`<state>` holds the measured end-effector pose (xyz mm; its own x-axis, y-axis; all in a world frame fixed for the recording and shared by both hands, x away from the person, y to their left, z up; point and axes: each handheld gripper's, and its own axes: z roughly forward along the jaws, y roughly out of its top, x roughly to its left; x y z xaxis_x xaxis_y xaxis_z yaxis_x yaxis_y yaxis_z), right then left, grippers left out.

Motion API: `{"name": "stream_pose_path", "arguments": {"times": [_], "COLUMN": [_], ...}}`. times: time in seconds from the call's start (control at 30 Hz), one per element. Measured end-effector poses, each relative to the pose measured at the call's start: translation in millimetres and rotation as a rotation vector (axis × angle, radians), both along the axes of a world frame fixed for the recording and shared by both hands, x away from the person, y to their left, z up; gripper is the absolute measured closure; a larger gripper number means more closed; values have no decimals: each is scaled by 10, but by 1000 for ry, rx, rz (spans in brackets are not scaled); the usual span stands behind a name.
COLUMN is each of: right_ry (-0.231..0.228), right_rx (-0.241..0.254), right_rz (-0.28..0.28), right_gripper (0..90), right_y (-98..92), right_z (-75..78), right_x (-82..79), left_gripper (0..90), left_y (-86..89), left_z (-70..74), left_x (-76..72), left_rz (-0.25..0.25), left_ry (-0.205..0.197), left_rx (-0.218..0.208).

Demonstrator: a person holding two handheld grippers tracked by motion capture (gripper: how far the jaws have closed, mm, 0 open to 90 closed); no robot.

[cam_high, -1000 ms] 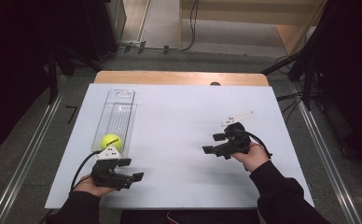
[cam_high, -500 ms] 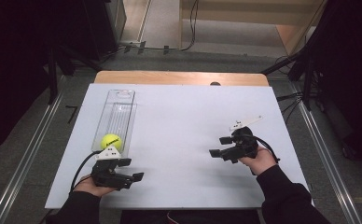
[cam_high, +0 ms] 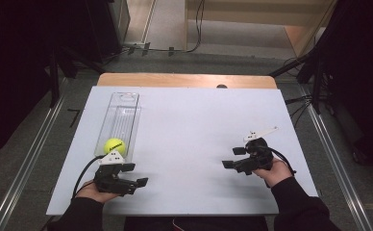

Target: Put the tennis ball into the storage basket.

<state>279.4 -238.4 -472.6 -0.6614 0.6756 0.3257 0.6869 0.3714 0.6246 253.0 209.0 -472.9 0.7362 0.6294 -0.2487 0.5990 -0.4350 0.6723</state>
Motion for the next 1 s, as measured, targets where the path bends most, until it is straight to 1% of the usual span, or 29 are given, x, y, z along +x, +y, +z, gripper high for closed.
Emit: {"name": "stream_pose_path", "arguments": {"times": [0.53,0.7,0.77,1.0], "right_ry": [-12,-12,-5,-15], "right_rx": [-10,-13,-14,-23], "right_rz": [-8,-19,-29,-36], "right_gripper": [208,208,208,207], "right_y": [-143,-199,-218,-280], "right_z": [-31,-42,-45,-54], "right_x": [-177,-220,-243,-292], "left_gripper": [216,216,216,216], "left_y": [1,0,1,3], "left_z": [-1,-1,-1,-1], "left_x": [-2,-2,-2,1], "left_rz": [2,2,3,5], "left_ry": [-2,-2,-2,-2], "left_rx": [1,2,2,1]}}
